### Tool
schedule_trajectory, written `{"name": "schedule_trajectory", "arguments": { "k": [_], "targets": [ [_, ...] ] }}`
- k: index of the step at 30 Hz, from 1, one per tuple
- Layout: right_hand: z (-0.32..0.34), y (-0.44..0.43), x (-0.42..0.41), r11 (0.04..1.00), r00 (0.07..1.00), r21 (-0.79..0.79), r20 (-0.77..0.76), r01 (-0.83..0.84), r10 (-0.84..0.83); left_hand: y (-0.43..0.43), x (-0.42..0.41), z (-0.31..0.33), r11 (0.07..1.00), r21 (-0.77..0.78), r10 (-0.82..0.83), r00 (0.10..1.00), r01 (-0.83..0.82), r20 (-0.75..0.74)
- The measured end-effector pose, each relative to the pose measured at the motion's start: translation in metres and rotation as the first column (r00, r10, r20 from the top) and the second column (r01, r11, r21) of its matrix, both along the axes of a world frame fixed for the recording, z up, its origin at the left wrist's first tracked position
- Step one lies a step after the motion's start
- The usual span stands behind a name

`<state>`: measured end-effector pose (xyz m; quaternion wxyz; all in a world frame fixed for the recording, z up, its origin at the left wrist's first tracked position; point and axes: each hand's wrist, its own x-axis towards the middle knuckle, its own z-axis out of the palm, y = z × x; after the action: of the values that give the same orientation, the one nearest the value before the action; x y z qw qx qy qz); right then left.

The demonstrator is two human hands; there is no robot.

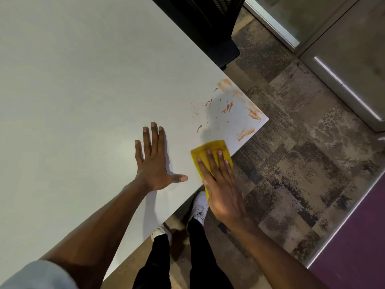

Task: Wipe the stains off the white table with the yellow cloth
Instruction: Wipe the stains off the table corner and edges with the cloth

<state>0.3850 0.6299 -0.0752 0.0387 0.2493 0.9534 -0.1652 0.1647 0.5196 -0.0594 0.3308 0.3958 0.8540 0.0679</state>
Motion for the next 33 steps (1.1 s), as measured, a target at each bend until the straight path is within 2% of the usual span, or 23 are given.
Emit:
{"name": "schedule_trajectory", "arguments": {
  "k": [5, 9, 13, 17, 21, 25, 33],
  "targets": [
    [0.005, 0.045, -0.041, 0.996, 0.997, 0.042, 0.028, -0.076, 0.075, -0.001, 0.001, -0.005, 1.000, 0.028, 0.009, 1.000, -0.008, -0.017],
    [0.009, 0.061, -0.082, 1.000, 0.998, -0.005, 0.048, -0.031, 0.031, -0.001, 0.000, -0.006, 1.000, 0.027, 0.008, 0.999, -0.007, -0.036],
    [0.010, 0.029, -0.049, 1.000, 1.000, 0.015, -0.002, -0.027, 0.027, -0.002, 0.000, -0.005, 0.999, 0.042, 0.025, 0.999, -0.024, -0.023],
    [0.005, 0.012, -0.027, 0.997, 0.998, 0.045, 0.014, -0.059, 0.058, 0.000, 0.001, -0.005, 0.999, 0.029, 0.030, 0.999, -0.029, -0.030],
    [0.001, 0.046, -0.076, 0.995, 0.995, 0.037, 0.019, -0.094, 0.093, -0.001, 0.001, -0.006, 0.999, 0.035, 0.033, 0.999, -0.032, -0.029],
    [0.004, 0.071, -0.126, 0.999, 1.000, 0.036, 0.025, -0.008, 0.007, -0.001, 0.002, -0.007, 0.999, 0.026, 0.026, 0.999, -0.025, -0.039],
    [0.007, 0.018, -0.059, 0.998, 0.999, 0.048, 0.012, -0.030, 0.030, -0.003, 0.002, -0.007, 0.996, 0.069, 0.049, 0.999, -0.048, -0.016]
  ]
}}
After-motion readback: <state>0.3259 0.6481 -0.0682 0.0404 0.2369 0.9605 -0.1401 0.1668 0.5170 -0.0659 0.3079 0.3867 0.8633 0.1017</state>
